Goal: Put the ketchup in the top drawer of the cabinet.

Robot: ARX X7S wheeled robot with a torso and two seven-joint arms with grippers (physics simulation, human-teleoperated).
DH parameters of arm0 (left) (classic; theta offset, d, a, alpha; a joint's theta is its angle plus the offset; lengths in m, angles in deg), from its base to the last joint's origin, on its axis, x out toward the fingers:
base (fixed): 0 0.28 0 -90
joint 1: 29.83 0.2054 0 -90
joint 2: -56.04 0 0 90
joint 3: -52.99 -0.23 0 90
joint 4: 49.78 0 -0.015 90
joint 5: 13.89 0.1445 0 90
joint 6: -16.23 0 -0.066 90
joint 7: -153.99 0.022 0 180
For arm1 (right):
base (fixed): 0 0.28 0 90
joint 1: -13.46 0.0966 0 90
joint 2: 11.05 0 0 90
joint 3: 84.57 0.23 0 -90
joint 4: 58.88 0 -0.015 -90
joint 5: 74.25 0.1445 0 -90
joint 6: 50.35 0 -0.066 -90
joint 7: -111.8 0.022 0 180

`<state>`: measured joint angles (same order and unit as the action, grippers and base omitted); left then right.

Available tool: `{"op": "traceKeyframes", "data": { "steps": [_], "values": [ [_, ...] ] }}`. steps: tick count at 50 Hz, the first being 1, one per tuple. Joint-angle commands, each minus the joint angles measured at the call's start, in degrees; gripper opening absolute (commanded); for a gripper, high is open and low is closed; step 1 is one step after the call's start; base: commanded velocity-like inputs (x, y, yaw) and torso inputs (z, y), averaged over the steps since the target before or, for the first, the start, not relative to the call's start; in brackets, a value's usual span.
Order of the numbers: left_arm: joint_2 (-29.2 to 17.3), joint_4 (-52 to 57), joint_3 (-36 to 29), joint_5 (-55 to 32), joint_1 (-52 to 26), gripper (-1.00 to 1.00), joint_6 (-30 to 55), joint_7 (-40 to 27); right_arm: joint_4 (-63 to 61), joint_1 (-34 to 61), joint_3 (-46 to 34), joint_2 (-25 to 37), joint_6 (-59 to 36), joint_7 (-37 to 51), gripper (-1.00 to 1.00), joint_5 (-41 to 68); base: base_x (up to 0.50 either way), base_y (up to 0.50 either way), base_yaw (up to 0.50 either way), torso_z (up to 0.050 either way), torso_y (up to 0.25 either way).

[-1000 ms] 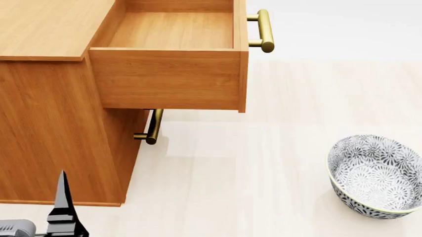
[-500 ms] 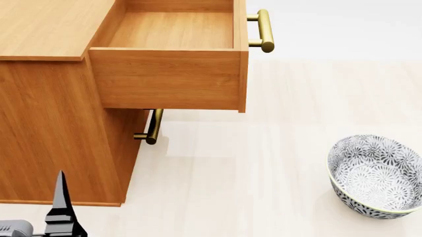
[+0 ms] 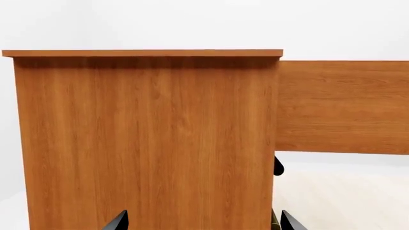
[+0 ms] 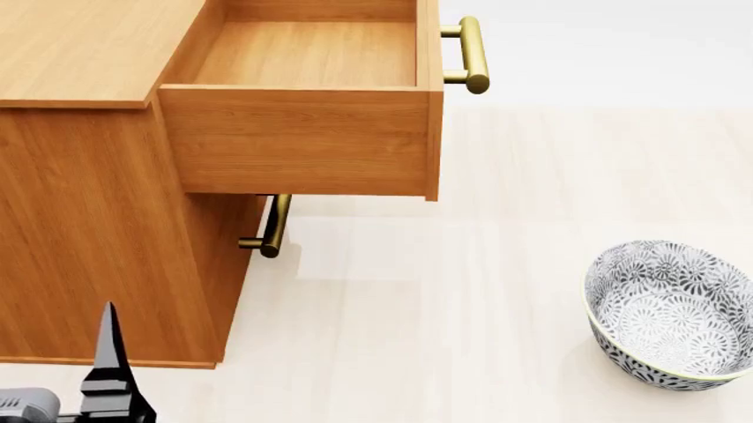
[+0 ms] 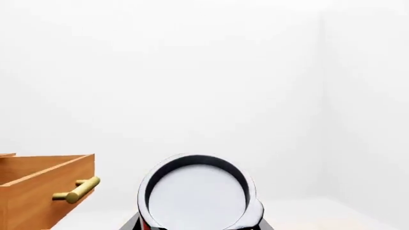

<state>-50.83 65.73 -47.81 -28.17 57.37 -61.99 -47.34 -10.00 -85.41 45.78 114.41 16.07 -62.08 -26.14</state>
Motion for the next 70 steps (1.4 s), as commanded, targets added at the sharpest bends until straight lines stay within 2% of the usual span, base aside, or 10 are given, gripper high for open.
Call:
{"op": "traceKeyframes", "data": {
  "steps": [1, 10, 18, 26, 40, 48, 52, 70],
  "values": [
    [-0.18, -0.05, -0.10, -0.06, -0.18, 1.00, -0.05, -0.31, -3.48, 4.27, 2.80, 5.84, -5.23, 4.63, -1.00, 4.88, 0.00, 0.00, 0.00, 0.000, 0.000],
    [-0.24, -0.29, -0.19, -0.29, -0.13, 1.00, -0.50, -0.36, -4.28, 9.12, 4.97, 12.14, -8.32, 8.89, -1.00, 11.83, 0.00, 0.00, 0.00, 0.000, 0.000],
    [-0.28, -0.32, -0.45, -0.41, -0.21, 1.00, -0.64, -0.44, -3.79, 15.40, 3.58, 17.92, -9.21, 13.06, -1.00, 17.26, 0.00, 0.00, 0.00, 0.000, 0.000],
    [-0.32, -0.55, -0.55, -0.52, -0.20, 1.00, -0.85, -0.61, -2.42, 24.88, -2.99, 22.25, -7.00, 17.76, -1.00, 19.66, 0.00, 0.00, 0.00, 0.000, 0.000],
    [-0.52, -0.25, -0.96, -0.69, -0.19, 1.00, -0.93, -0.79, 0.44, 41.62, -17.74, 25.55, -3.63, 23.28, -1.00, 20.12, 0.00, 0.00, 0.00, 0.000, 0.000],
    [-0.34, -0.88, -1.30, -0.83, -0.56, 1.00, -1.18, -0.78, 3.82, 54.23, -30.15, 22.95, -3.63, 23.21, -1.00, 17.74, 0.00, 0.00, 0.00, 0.000, 0.000],
    [-0.32, -1.09, -1.54, -0.96, -0.62, 1.00, -1.37, -0.63, 7.00, 62.12, -37.04, 19.46, -4.49, 21.73, -1.00, 15.41, 0.00, 0.00, 0.00, 0.000, 0.000],
    [-0.58, -0.57, -1.95, -0.93, -0.37, 1.00, -1.43, -1.21, 17.86, 75.24, -49.22, 7.17, -3.16, 15.25, -1.00, 8.22, 0.00, 0.00, 0.00, 0.000, 0.001]
  ]
}}
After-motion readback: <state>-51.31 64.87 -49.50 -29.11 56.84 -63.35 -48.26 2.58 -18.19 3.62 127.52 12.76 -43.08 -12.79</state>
